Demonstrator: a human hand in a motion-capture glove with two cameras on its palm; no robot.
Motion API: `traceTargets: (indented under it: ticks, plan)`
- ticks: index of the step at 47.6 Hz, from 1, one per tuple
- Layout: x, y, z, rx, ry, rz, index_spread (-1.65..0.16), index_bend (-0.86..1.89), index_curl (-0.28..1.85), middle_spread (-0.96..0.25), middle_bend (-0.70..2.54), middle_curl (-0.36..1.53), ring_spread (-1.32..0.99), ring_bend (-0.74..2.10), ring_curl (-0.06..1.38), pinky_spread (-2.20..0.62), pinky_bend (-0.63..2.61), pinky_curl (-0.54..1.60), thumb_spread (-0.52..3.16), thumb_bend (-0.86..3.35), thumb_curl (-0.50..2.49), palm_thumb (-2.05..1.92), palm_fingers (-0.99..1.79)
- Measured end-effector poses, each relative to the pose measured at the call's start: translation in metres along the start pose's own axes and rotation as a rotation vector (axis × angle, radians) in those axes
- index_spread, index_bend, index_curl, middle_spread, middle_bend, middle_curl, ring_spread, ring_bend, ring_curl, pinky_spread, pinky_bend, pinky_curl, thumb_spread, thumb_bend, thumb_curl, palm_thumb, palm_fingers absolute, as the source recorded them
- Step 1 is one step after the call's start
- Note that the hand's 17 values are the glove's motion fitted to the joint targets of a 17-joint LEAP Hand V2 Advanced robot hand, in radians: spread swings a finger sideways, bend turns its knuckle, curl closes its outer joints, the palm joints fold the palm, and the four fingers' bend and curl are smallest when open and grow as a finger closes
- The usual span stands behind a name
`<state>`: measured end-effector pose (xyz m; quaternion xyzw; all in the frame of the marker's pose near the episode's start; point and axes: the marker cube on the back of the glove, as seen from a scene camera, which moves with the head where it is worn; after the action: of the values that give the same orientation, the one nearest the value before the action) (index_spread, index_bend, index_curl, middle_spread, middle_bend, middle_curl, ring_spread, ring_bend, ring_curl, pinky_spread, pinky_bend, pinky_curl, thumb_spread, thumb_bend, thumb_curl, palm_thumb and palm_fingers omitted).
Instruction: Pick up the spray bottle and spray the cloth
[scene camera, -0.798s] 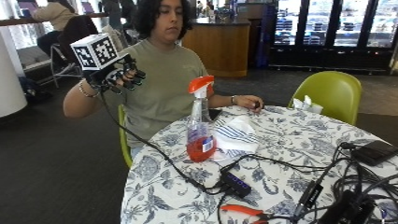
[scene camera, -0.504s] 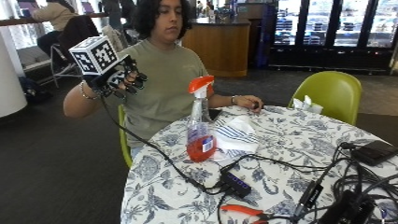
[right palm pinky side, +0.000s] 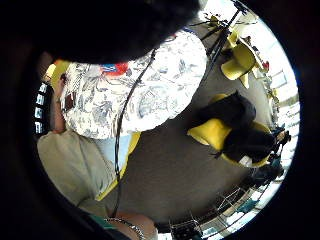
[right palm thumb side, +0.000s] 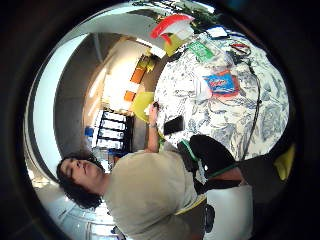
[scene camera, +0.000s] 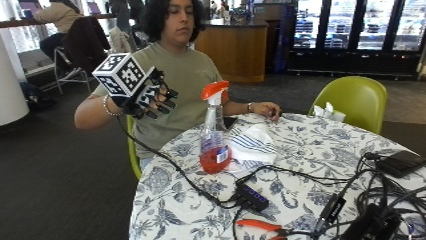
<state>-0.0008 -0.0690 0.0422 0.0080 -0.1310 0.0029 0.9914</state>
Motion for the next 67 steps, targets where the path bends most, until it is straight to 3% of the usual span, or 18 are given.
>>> traceTargets:
  ticks: [8,17,28,31,38,52,59,63,65,67]
  plan:
    - [-0.004,-0.031,0.020,0.004,-0.089,0.011,-0.37,0.12,0.20,0.00,0.22,0.30,-0.05,0.46,0.27,0.21,0.40,0.30,1.02,0.01,0.30,0.66,0.36]
    - [-0.016,-0.059,0.040,0.198,-0.212,0.115,-0.36,0.11,0.20,0.00,0.23,0.32,-0.04,0.47,0.29,0.19,0.42,0.32,1.01,-0.01,0.32,0.73,0.46]
    - [-0.003,-0.105,0.053,0.480,-0.228,0.221,-0.29,0.09,0.18,-0.04,0.27,0.36,-0.09,0.58,0.33,-0.06,0.61,0.36,1.05,0.00,0.36,0.81,1.05]
    - [-0.004,-0.113,0.055,0.534,-0.283,0.256,-0.28,0.16,0.22,-0.08,0.35,0.41,-0.12,0.69,0.39,-0.14,0.67,0.41,1.04,0.03,0.40,0.88,1.36]
    - [-0.009,-0.123,0.061,0.635,-0.278,0.190,-0.27,0.40,0.34,-0.13,0.55,0.51,-0.16,0.81,0.48,-0.15,0.79,0.50,1.14,0.06,0.45,0.94,1.47]
    - [-0.016,-0.114,0.062,0.566,-0.297,0.207,-0.25,0.67,0.52,-0.18,0.82,0.68,-0.19,1.03,0.61,-0.15,0.96,0.64,1.41,0.14,0.53,0.98,1.27]
    - [-0.017,-0.091,0.060,0.443,-0.256,0.212,-0.24,0.52,0.52,-0.17,0.77,0.69,-0.19,1.02,0.61,-0.17,0.96,0.65,1.38,0.05,0.52,0.85,1.11]
    - [-0.019,-0.072,0.061,0.342,-0.249,0.214,-0.24,0.36,0.49,-0.13,0.63,0.63,-0.16,0.93,0.58,-0.19,0.85,0.61,1.34,-0.01,0.49,0.77,0.94]
    - [-0.021,-0.058,0.063,0.296,-0.252,0.212,-0.25,0.34,0.49,-0.09,0.53,0.59,-0.12,0.82,0.56,-0.13,0.75,0.59,1.32,-0.04,0.47,0.72,0.63]
    - [-0.024,-0.045,0.064,0.264,-0.251,0.210,-0.26,0.31,0.49,-0.06,0.47,0.57,-0.09,0.76,0.55,-0.08,0.71,0.58,1.30,-0.04,0.46,0.69,0.51]
